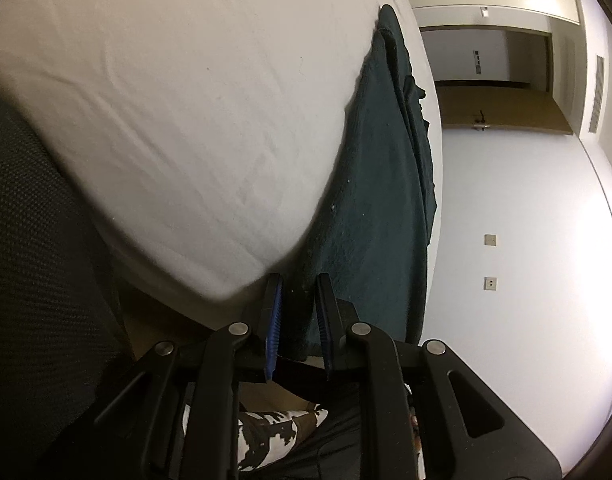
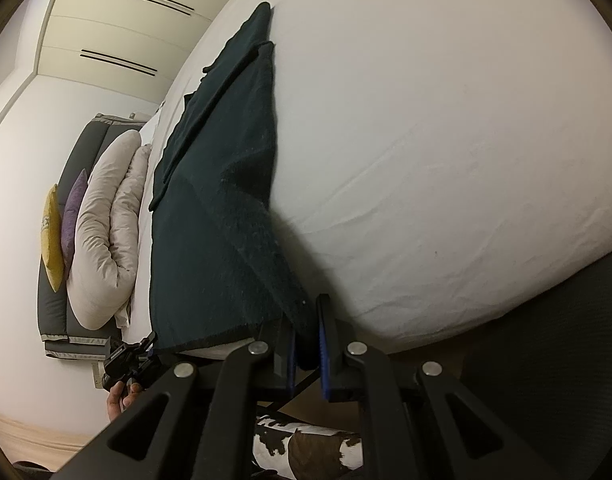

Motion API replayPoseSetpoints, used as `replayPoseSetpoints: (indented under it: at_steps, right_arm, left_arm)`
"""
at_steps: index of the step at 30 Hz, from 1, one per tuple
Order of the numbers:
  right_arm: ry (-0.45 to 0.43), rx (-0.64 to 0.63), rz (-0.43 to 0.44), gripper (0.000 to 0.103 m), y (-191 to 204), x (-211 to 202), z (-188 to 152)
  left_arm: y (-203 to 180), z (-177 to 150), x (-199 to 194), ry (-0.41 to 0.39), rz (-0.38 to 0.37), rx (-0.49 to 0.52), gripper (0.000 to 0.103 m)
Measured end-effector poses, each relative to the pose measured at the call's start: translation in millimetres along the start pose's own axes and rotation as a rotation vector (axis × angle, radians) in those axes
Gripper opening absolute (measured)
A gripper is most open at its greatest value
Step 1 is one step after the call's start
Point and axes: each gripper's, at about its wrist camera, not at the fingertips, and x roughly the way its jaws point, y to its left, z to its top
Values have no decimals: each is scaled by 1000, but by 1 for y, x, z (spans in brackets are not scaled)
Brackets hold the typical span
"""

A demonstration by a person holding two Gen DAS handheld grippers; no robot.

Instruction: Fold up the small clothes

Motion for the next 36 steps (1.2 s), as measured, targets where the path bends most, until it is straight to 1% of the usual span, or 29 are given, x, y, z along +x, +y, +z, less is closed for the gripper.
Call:
replayPoseSetpoints:
  at_steps: [4, 6, 9, 12, 13, 14, 15, 17, 18, 19, 21, 25, 27, 32, 34, 36]
  right_arm:
    - [4, 3, 4, 13, -1, 1, 0]
    - [8, 2, 2, 17, -1, 1, 0]
    - [9, 1, -1, 18, -1, 1, -2]
    - [13, 3, -4, 18, -2, 2, -3]
    - [14, 6, -2, 18, -2, 2, -3]
    - [16, 11, 1, 18, -3, 2, -4]
    - [19, 13, 3, 18, -4, 3, -5]
    - [19, 4, 2, 18, -3, 2, -7]
    - [18, -6, -8, 13, -1, 2, -7]
    - [15, -20, -15, 11, 1, 1, -8]
    - [9, -46, -28, 8, 8, 0, -10]
    - [28, -109, -36, 8, 25, 3, -16]
    - [33, -140, -23, 7, 33, 2, -20]
    - [50, -185, 65, 7, 58, -4, -32]
    - [65, -192, 72, 7, 63, 0, -34]
    - [69, -157, 63, 7, 55, 5, -33]
  left_arm:
    - [-1, 4, 7, 18, -12, -10, 17]
    - [-1, 6, 8, 30, -19, -10, 17]
    - [-2, 8, 16, 58, -32, -1, 17]
    - [-5, 8, 21, 57, -34, 8, 17]
    - [-4, 7, 19, 59, -34, 19, 15]
    - [-6, 6, 21, 60, -29, 33, 8]
    - [-11, 5, 21, 56, -14, 58, 7]
    - [-15, 5, 17, 42, -7, 82, 6]
    - [-17, 5, 14, 30, -6, 85, 6]
    - [-18, 5, 11, 22, -7, 83, 6]
    - [-16, 8, 2, -4, -35, 58, 6]
    - [-16, 7, -14, -30, -72, 47, 6]
    - [-17, 9, -25, -40, -96, 46, 6]
    - [-21, 13, -47, -57, -127, 45, 5]
    - [-19, 13, -50, -60, -123, 39, 5]
    - [-15, 13, -47, -58, -113, 26, 5]
